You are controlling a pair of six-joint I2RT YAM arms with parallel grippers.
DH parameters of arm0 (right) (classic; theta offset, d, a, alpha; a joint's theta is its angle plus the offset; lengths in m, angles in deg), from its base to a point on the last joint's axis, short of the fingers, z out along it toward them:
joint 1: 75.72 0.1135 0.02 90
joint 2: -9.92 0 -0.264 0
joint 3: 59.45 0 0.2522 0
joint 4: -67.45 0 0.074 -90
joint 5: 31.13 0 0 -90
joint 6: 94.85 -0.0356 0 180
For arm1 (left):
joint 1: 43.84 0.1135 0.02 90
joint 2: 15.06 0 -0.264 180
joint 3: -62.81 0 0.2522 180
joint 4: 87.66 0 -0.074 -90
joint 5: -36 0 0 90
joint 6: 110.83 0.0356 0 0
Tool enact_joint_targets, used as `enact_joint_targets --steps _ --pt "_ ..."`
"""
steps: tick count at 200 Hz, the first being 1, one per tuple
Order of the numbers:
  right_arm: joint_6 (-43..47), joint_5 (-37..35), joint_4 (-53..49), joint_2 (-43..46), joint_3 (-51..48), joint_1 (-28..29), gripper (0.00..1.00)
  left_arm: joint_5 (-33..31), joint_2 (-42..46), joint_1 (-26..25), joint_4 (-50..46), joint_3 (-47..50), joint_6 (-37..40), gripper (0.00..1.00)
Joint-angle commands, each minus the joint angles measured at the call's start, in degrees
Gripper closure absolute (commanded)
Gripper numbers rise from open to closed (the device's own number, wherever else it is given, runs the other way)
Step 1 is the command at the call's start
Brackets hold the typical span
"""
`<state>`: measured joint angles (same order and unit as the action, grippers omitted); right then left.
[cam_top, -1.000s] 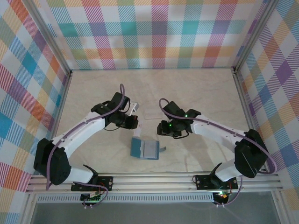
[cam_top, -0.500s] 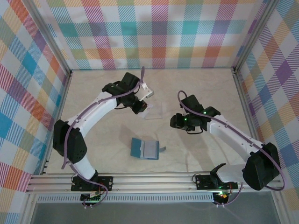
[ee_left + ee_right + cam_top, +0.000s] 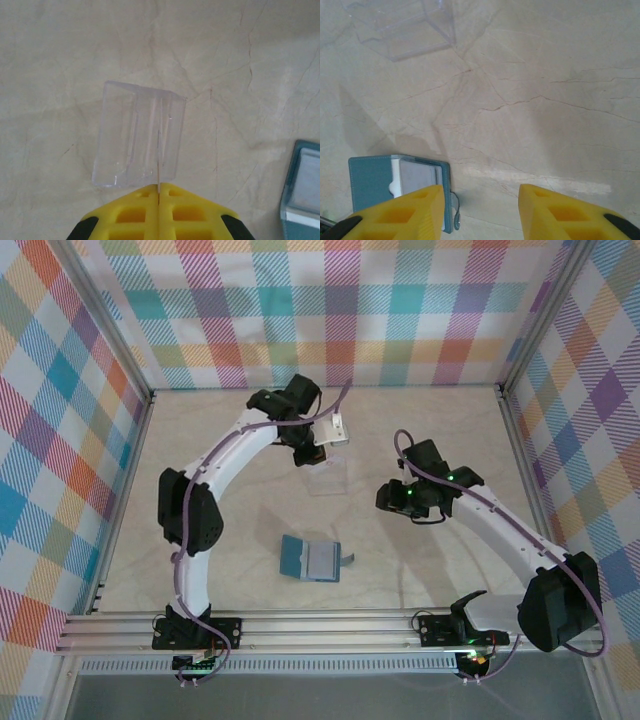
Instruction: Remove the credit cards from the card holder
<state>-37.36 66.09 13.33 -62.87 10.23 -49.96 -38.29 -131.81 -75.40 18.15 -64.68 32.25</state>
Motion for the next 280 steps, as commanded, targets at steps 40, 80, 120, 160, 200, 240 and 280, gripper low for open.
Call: enact_joint_targets --steps 40,80,120,160,200,240,280 --pt "1.18 2.25 0.54 -1.39 -1.43 -1.59 0.55 -0.78 -9.29 -1.39 -7.84 -9.33 7.60 1.00" --pt "0.81 2.80 1.73 -3.00 -2.04 -1.95 0.56 -0.67 -13.72 -1.76 -8.95 -12.87 8.70 1.00" --pt "0.70 3.08 2.10 -4.01 -2.13 -2.12 0.56 -3.35 -17.18 -2.11 -11.48 -14.77 9.82 1.00" --pt "0.44 3.74 2.34 -4.60 -2.04 -2.12 0.56 -4.28 -17.46 -2.63 -14.02 -14.47 10.19 1.00" --pt "-0.01 4.51 2.43 -4.17 -2.18 -2.12 0.56 -5.22 -16.15 -3.78 -15.79 -11.98 10.82 1.00" --pt "-0.19 4.64 2.39 -3.45 -2.83 -2.12 0.56 -7.95 -16.06 -5.02 -18.29 -11.18 10.82 1.00" --pt "-0.20 4.97 2.87 -4.26 -3.35 -2.12 0.56 -10.19 -16.08 -6.74 -19.80 -10.65 11.35 1.00"
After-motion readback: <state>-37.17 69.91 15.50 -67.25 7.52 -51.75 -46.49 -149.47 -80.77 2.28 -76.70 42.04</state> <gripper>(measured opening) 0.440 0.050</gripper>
